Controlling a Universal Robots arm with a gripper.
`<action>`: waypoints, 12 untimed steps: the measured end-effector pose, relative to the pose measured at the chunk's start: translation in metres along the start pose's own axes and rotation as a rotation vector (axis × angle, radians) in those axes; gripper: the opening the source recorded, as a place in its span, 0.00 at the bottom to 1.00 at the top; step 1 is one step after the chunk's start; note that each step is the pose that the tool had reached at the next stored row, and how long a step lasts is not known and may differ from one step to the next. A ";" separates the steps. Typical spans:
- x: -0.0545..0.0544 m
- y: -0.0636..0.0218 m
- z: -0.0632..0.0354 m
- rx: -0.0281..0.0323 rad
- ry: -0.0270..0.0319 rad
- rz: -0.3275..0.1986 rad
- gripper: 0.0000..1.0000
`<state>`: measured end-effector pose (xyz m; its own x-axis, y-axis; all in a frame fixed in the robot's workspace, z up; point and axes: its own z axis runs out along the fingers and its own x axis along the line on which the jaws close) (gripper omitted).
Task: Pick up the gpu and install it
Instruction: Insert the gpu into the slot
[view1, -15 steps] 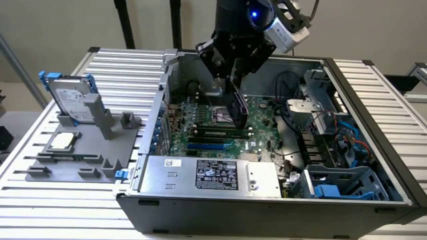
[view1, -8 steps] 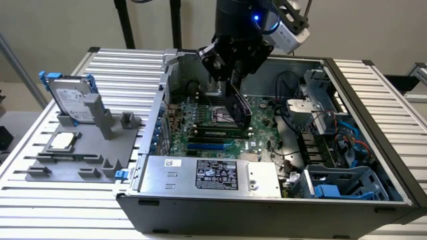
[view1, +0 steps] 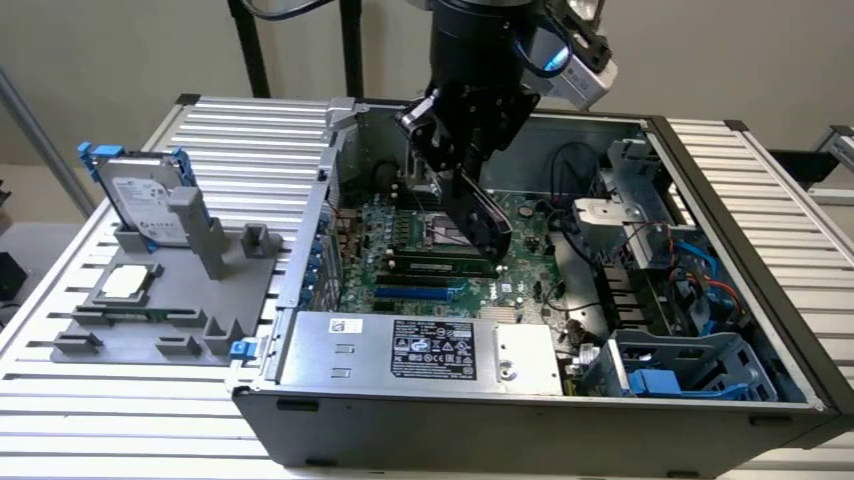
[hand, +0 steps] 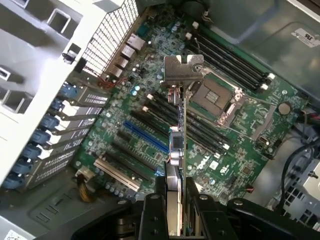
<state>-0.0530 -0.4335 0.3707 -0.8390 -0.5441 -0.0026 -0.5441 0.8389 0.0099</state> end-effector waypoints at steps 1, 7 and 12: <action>0.000 0.0000 0.0009 -0.0001 0.0001 -0.019 0.00; 0.000 -0.0001 0.0058 -0.0004 0.0012 -0.127 0.00; 0.000 -0.0001 0.0101 -0.0006 0.0022 -0.219 0.00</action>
<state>-0.0530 -0.4335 0.3606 -0.7010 -0.7131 -0.0025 -0.7131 0.7010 0.0099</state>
